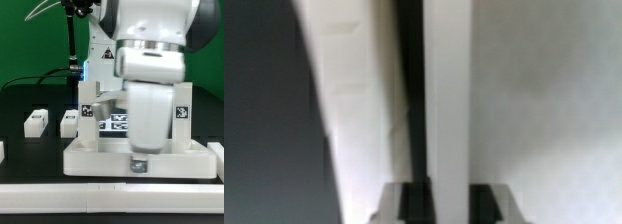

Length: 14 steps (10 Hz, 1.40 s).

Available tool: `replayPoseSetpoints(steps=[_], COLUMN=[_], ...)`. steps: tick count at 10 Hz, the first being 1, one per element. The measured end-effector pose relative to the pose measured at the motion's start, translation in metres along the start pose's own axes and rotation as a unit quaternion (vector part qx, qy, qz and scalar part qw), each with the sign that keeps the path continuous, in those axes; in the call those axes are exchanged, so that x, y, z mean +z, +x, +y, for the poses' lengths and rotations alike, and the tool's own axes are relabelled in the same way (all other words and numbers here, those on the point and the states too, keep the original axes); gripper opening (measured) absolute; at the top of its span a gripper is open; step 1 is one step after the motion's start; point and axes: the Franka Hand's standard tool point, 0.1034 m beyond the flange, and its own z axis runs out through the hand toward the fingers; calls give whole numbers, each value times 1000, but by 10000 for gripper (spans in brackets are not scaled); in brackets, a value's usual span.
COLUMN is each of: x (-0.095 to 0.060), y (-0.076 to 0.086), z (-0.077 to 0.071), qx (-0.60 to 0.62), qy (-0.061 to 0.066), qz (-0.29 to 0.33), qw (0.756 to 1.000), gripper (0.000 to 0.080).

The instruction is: Assemble desk

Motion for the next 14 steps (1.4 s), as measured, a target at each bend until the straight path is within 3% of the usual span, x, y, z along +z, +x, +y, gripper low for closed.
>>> replayPoseSetpoints(steps=[6, 8, 9, 12, 14], x=[6, 9, 10, 5, 10], y=[-2, 14, 14, 13, 13], z=[-2, 5, 9, 12, 11], qx=[-10, -15, -6, 13, 12], qy=[1, -4, -4, 21, 20], qz=[1, 6, 4, -8, -9], qw=[1000, 1000, 1000, 1000, 1000], gripper=[51, 51, 51, 51, 51])
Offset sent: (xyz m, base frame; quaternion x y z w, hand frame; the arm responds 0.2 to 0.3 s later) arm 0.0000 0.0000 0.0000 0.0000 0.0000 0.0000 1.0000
